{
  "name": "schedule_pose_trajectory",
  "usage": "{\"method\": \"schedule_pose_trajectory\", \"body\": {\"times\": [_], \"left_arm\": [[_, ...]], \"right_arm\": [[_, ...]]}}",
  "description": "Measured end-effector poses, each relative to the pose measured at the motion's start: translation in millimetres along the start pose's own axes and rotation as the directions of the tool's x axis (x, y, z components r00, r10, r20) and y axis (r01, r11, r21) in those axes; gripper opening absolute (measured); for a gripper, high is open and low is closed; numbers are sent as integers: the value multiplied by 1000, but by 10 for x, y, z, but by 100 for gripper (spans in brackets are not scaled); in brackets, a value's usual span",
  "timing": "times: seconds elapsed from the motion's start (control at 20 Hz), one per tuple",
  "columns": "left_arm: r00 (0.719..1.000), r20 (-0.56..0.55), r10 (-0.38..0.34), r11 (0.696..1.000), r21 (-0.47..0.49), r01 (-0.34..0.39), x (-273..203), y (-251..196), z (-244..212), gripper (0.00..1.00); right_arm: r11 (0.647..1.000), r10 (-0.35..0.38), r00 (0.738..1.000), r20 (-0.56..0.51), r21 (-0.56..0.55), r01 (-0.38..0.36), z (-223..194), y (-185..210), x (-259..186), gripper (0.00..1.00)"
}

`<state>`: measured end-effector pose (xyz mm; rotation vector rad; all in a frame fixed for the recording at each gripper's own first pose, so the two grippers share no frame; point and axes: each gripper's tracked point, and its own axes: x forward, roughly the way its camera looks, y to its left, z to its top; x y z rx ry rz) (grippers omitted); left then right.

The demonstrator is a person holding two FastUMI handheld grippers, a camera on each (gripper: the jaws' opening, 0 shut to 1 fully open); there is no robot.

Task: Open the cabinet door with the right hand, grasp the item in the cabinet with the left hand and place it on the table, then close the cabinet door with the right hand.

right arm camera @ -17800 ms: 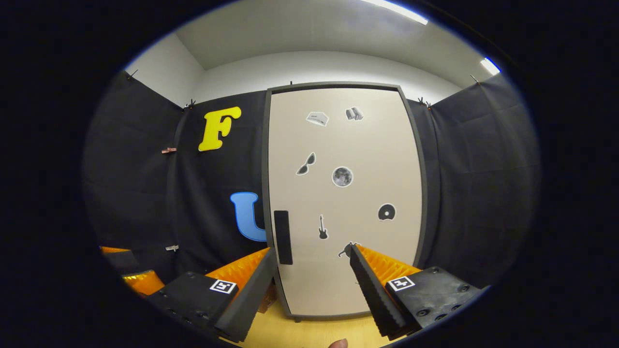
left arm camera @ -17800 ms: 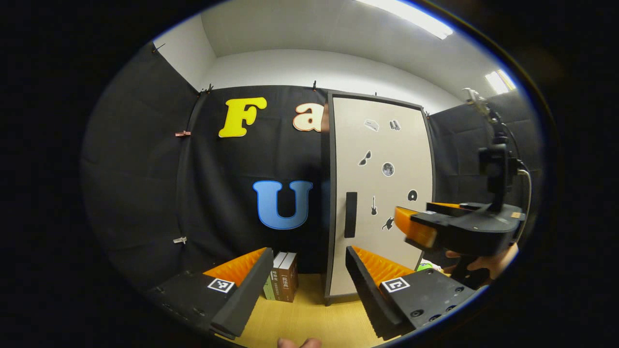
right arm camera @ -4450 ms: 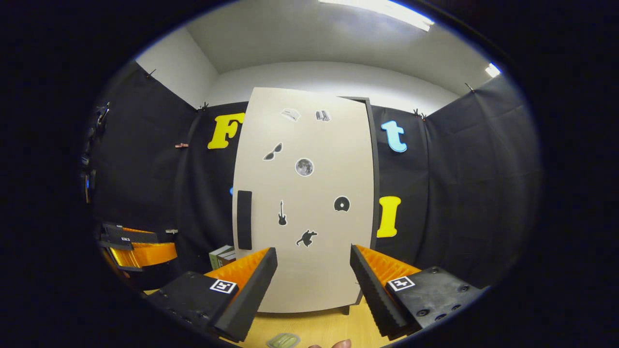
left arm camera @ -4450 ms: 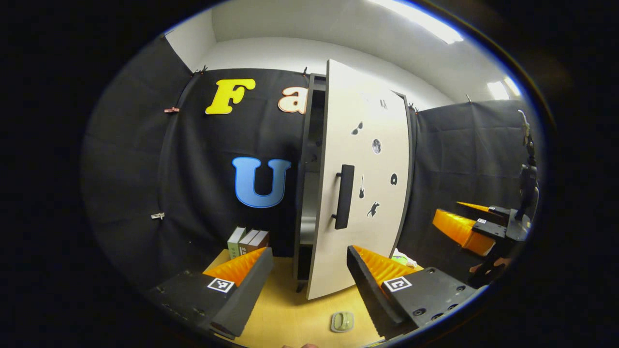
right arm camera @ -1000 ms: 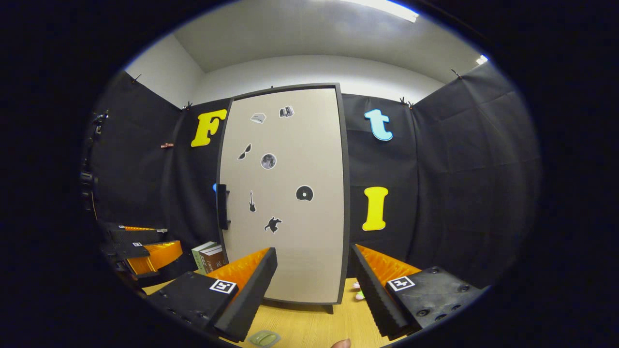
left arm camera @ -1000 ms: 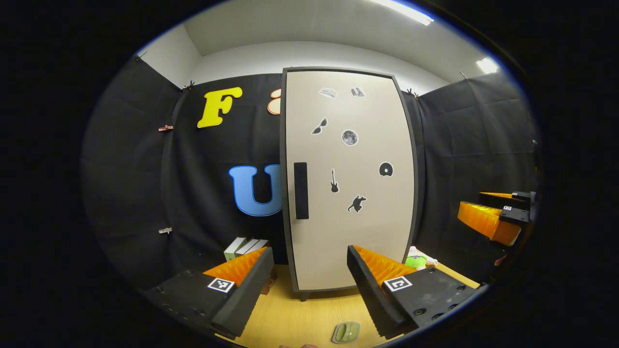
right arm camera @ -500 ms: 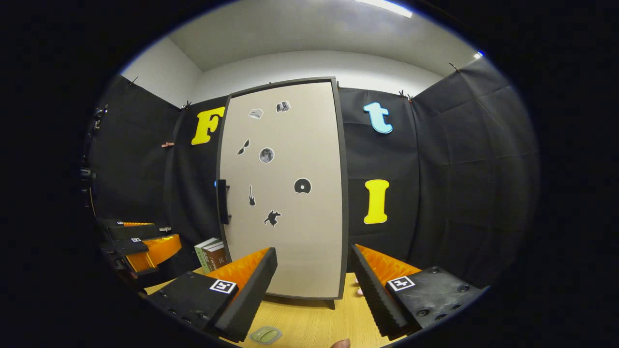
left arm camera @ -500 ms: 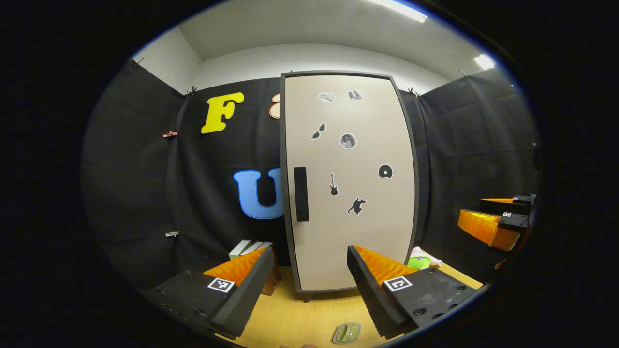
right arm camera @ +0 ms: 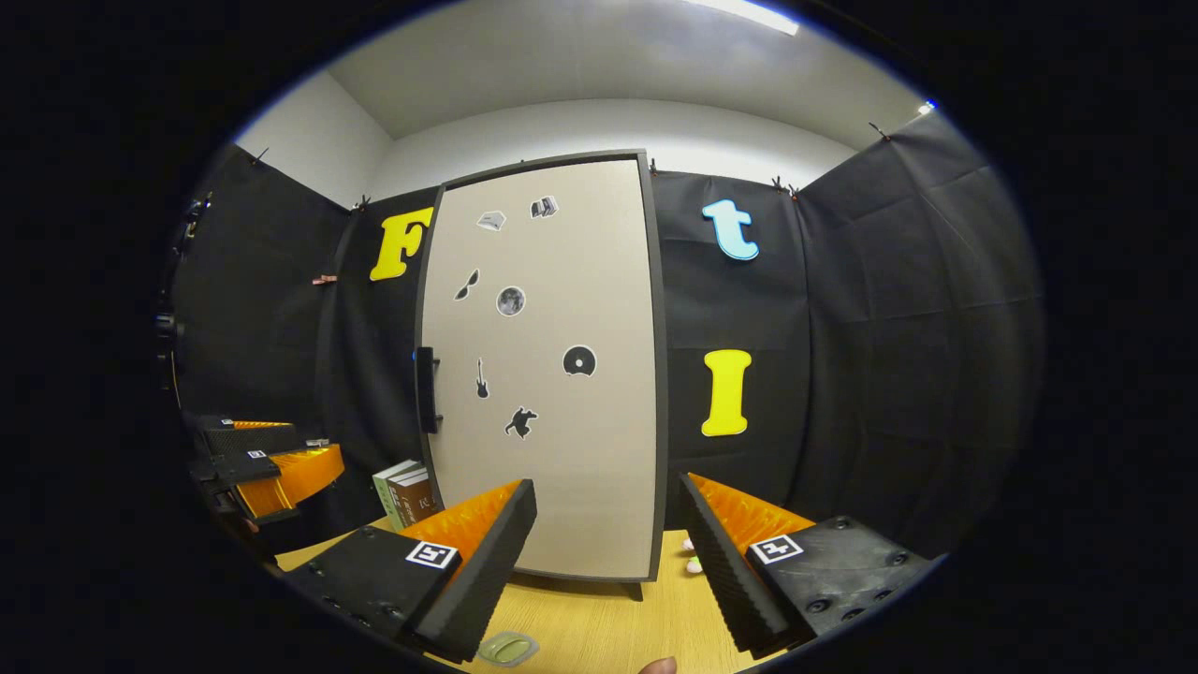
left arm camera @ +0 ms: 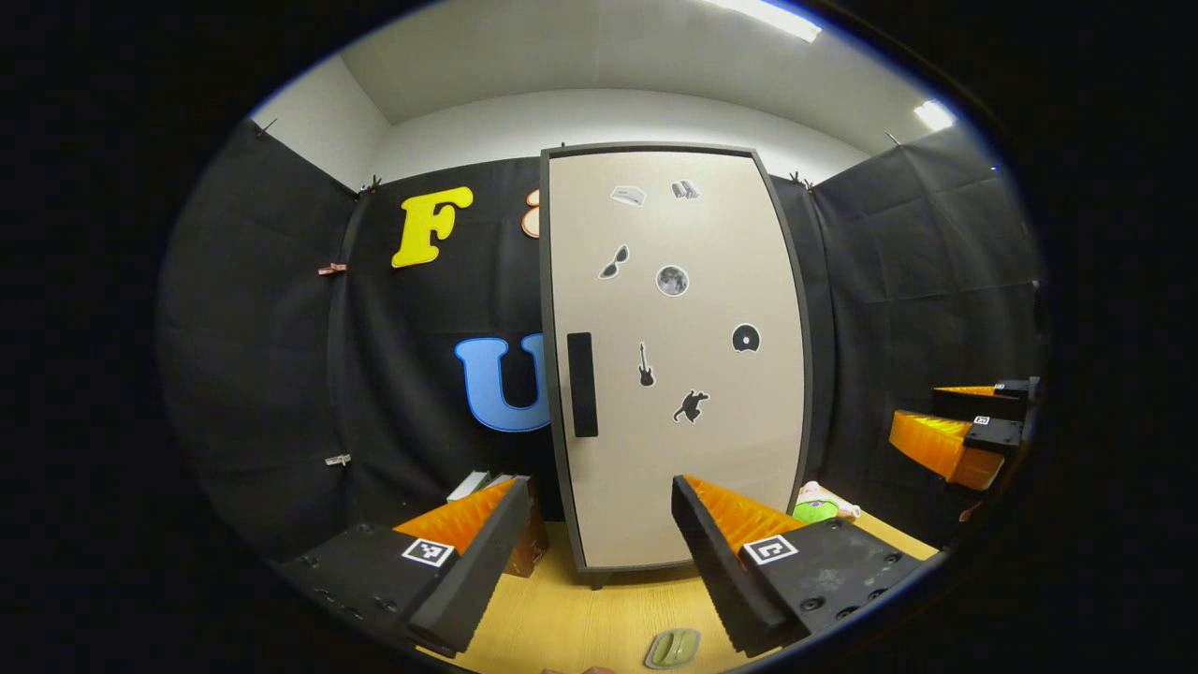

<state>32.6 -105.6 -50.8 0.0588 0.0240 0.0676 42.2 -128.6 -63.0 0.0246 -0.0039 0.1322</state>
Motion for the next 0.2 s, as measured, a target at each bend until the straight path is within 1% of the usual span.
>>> {"method": "schedule_pose_trajectory", "body": {"times": [0.2], "left_arm": [[1000, 7, 0, 1000, 5, -1, 3, -30, 29, 96]], "right_arm": [[1000, 12, 1000, -1, 4, -12, -8, 29, 19, 97]]}}
